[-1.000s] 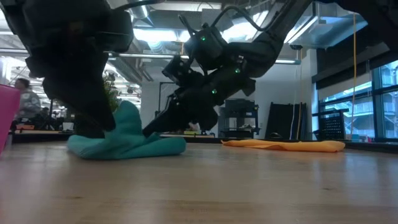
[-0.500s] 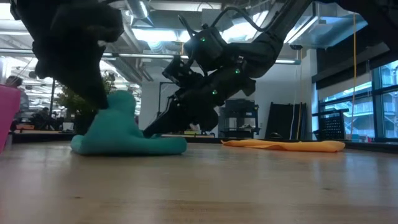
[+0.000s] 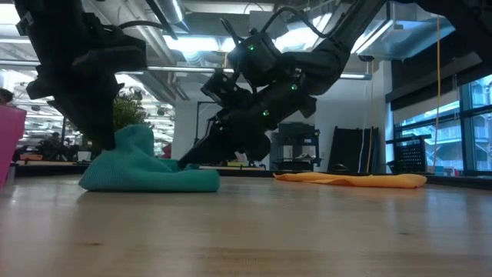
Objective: Roll microfiber towels into tight, uniform cylinder then place into a basket
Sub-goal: Roll the blue microfiber towel
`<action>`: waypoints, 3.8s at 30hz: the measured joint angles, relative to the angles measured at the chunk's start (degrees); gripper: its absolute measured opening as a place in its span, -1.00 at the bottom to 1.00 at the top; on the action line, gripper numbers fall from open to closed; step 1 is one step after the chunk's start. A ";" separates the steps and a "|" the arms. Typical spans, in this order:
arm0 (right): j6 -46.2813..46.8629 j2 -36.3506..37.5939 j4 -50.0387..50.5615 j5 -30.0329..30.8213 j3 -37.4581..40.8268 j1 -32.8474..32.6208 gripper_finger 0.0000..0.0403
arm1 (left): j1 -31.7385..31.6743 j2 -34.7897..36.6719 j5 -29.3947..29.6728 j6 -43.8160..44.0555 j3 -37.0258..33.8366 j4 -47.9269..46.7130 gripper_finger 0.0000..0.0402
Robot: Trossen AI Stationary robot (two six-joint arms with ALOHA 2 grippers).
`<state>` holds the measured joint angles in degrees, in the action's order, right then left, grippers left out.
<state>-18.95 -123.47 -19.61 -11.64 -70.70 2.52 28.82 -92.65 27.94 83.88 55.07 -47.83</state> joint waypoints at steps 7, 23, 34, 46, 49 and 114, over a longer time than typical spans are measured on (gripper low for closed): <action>3.64 3.36 0.26 7.38 0.00 0.48 -1.00 | 0.01 -0.01 -0.35 -0.01 0.00 -0.12 -1.00; 4.86 -0.13 0.59 5.92 -0.07 2.91 -1.00 | -0.40 -0.04 -0.61 0.04 0.00 -0.11 -1.00; 5.18 -1.26 3.74 2.68 -0.07 2.72 -1.00 | -2.32 -0.04 -0.26 0.01 -0.02 0.01 -1.00; 6.93 -0.84 11.31 2.55 -0.35 -1.57 -1.00 | -1.21 -3.31 -2.32 -0.38 -0.04 4.61 -1.00; 8.60 -0.88 11.74 2.57 -0.33 -2.91 -1.00 | -0.31 -4.53 -2.86 -0.40 -0.09 6.30 -1.00; 4.77 28.71 29.29 16.46 3.94 -1.20 -0.43 | -0.47 -5.98 -7.13 2.74 -0.04 4.65 -1.00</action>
<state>-14.17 -94.76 9.68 4.83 -66.76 1.32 28.34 -98.63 20.82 86.62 55.02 -43.17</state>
